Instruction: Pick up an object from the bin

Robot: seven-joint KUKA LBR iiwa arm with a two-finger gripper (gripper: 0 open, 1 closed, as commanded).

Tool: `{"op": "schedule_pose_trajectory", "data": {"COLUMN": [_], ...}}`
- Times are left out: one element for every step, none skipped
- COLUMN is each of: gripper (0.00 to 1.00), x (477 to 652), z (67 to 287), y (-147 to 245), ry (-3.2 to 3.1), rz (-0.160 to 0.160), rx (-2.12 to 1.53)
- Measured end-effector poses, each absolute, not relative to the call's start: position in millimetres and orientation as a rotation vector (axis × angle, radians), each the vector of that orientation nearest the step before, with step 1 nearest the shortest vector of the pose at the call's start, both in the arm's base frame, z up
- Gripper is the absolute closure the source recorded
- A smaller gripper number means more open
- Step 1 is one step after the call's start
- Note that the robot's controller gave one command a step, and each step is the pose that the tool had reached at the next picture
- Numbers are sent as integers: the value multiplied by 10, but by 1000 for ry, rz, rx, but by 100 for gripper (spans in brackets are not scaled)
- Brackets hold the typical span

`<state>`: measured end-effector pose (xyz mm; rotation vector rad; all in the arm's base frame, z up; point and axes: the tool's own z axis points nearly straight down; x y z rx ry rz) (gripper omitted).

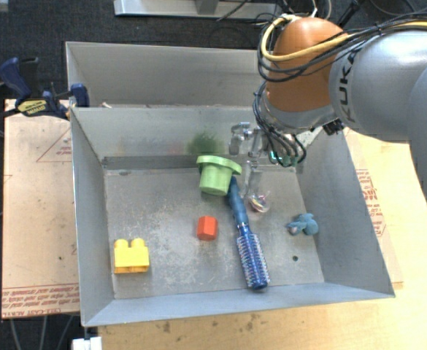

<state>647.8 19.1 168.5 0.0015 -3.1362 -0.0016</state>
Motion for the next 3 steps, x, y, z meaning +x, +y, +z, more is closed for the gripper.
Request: {"op": "schedule_pose_trajectory", "data": {"gripper": [0,100,100], "x": [6284,6270,6430], "z": [966,944,2398], "y": [357,358,155], "ry": [-3146,-3139,-3145], "rz": [-5,-5,-2], "rx": [-249,-250,-237]}}
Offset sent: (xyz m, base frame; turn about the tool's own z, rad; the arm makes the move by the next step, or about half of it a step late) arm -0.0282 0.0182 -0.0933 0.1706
